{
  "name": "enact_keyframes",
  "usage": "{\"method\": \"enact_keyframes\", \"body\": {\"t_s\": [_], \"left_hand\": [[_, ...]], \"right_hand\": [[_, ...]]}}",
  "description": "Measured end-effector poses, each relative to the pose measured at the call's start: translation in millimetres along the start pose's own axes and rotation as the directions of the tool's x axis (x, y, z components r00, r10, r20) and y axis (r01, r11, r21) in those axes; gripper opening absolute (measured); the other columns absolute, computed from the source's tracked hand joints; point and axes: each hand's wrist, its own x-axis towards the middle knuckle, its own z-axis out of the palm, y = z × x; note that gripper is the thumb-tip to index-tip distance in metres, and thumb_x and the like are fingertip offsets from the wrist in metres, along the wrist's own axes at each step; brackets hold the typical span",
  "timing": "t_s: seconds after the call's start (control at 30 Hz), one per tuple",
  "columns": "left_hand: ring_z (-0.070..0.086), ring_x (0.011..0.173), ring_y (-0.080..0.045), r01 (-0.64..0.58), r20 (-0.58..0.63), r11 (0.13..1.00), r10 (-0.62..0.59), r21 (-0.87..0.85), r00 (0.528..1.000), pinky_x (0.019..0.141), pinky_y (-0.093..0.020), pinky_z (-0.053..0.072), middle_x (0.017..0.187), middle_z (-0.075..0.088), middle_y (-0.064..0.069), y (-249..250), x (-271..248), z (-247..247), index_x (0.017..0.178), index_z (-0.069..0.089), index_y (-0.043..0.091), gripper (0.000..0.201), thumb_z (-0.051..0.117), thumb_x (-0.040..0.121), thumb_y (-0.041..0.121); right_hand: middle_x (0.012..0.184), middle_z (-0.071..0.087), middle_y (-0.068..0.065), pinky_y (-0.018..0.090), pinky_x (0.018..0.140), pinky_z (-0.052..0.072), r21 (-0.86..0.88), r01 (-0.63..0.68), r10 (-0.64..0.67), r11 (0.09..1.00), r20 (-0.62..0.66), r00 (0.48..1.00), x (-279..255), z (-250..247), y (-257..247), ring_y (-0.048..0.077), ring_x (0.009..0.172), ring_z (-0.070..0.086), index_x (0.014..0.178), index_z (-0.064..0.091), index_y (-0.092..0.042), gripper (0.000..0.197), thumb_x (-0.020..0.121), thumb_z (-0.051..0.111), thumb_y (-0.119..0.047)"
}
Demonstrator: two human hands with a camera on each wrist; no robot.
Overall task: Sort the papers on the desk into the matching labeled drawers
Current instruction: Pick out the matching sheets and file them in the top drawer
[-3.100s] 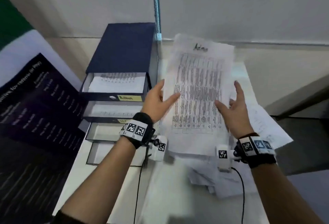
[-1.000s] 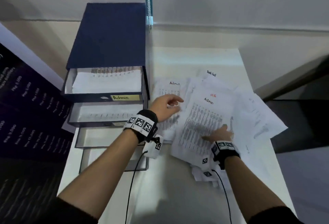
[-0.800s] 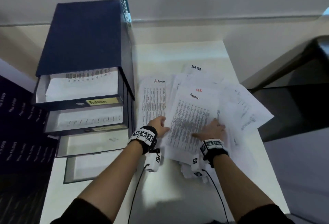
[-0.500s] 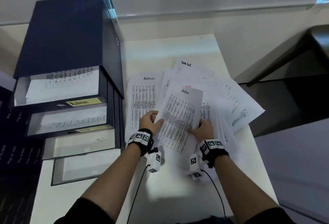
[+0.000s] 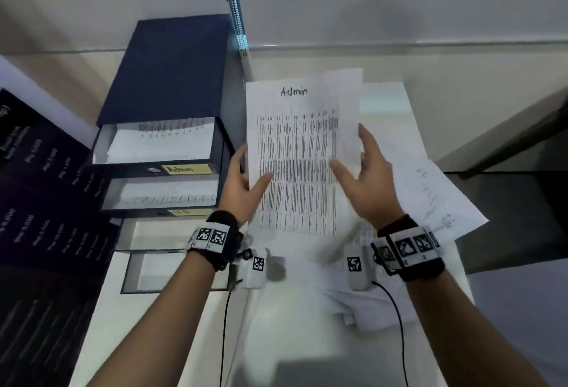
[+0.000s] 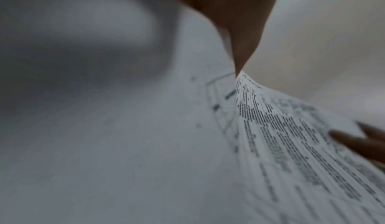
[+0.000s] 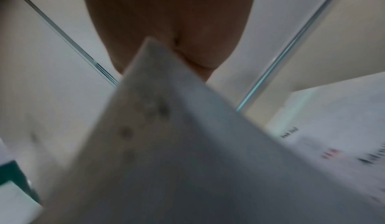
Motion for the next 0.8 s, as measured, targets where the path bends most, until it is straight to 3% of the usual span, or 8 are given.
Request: {"method": "enact_keyframes", "body": {"t_s": [0.07, 0.13, 0.23, 0.33, 0.47, 0.53, 0.67, 0.8], "left_hand": [[0.061, 0.060, -0.024, -0.120, -0.072, 0.993, 0.119, 0.001, 0.990, 0.057, -0.031, 0.055, 0.078, 0.070, 0.011, 32, -9, -34, 0.152, 0.017, 0.039, 0.080, 0.068, 0.092, 0.028], [0.038, 0.043, -0.010, -0.207, -0.088, 0.978, 0.209, 0.027, 0.974, 0.043, -0.020, 0.036, 0.064, 0.052, -0.009, 61, -20, -66, 0.153, 0.019, 0.036, 0.078, 0.068, 0.092, 0.024], [0.040, 0.042, -0.003, -0.243, -0.092, 0.969, 0.247, 0.048, 0.965, 0.043, -0.015, 0.036, 0.105, 0.062, -0.030, 70, -25, -107, 0.146, 0.029, 0.031, 0.066, 0.067, 0.093, 0.019], [0.060, 0.061, -0.033, -0.205, -0.137, 0.977, 0.196, -0.053, 0.971, 0.062, -0.037, 0.056, 0.087, 0.073, -0.014, 63, -30, -142, 0.153, 0.016, 0.037, 0.079, 0.067, 0.093, 0.024], [0.056, 0.062, -0.018, -0.068, -0.044, 0.998, 0.068, 0.010, 0.997, 0.064, -0.033, 0.050, 0.073, 0.061, -0.021, 37, -45, -192, 0.151, -0.003, 0.049, 0.097, 0.069, 0.090, 0.030], [0.047, 0.060, -0.019, -0.067, 0.008, 0.998, 0.067, 0.015, 0.998, 0.061, -0.033, 0.042, 0.075, 0.059, -0.031, 29, -58, -215, 0.147, 0.009, 0.058, 0.089, 0.070, 0.089, 0.027], [0.047, 0.070, -0.025, -0.132, -0.053, 0.986, 0.127, -0.102, 0.991, 0.080, -0.028, 0.039, 0.069, 0.056, -0.012, 38, -79, -256, 0.121, 0.068, 0.029, 0.034, 0.065, 0.093, 0.010], [0.068, 0.090, -0.012, -0.123, -0.087, 0.967, 0.106, -0.224, 0.991, 0.084, -0.021, 0.053, 0.103, 0.075, -0.006, 52, -87, -290, 0.107, 0.075, 0.011, 0.023, 0.059, 0.094, 0.003]], "right_hand": [[0.133, 0.055, -0.024, 0.023, 0.096, 0.051, 0.077, 0.009, -0.014, 0.997, 0.056, 0.998, 15, 0, -24, 0.000, 0.113, 0.062, 0.152, 0.026, -0.027, 0.075, 0.092, 0.069, -0.018], [0.138, 0.050, -0.027, 0.023, 0.094, 0.052, 0.114, 0.021, -0.033, 0.993, 0.104, 0.994, 24, 10, -41, 0.006, 0.114, 0.063, 0.152, 0.020, -0.029, 0.080, 0.091, 0.069, -0.016], [0.153, 0.040, -0.003, 0.027, 0.098, 0.051, 0.144, 0.025, -0.043, 0.989, 0.119, 0.992, 30, 39, -57, 0.012, 0.118, 0.061, 0.156, 0.010, -0.021, 0.089, 0.090, 0.069, -0.011], [0.157, 0.032, -0.011, 0.030, 0.101, 0.049, 0.191, 0.010, -0.037, 0.982, 0.139, 0.990, 32, 75, -69, 0.012, 0.124, 0.058, 0.157, 0.003, -0.025, 0.094, 0.091, 0.066, -0.004], [0.154, 0.039, -0.007, 0.045, 0.107, 0.045, 0.261, -0.175, 0.126, 0.949, 0.195, 0.973, 42, 116, -82, 0.013, 0.129, 0.053, 0.156, 0.007, -0.034, 0.094, 0.090, 0.059, 0.008], [0.149, 0.047, -0.002, 0.046, 0.102, 0.048, 0.290, -0.309, 0.242, 0.906, 0.244, 0.939, 46, 130, -90, 0.015, 0.123, 0.058, 0.156, 0.007, -0.035, 0.097, 0.089, 0.057, 0.012], [0.138, 0.048, -0.006, 0.029, 0.084, 0.058, 0.256, -0.487, 0.372, 0.835, 0.389, 0.843, 43, 156, -107, 0.009, 0.091, 0.069, 0.149, 0.039, -0.017, 0.064, 0.093, 0.052, 0.012], [0.121, 0.066, 0.010, 0.010, 0.063, 0.054, 0.167, -0.607, 0.453, 0.777, 0.520, 0.724, 37, 184, -113, 0.000, 0.074, 0.071, 0.130, 0.059, 0.000, 0.035, 0.095, 0.053, 0.004]]}}
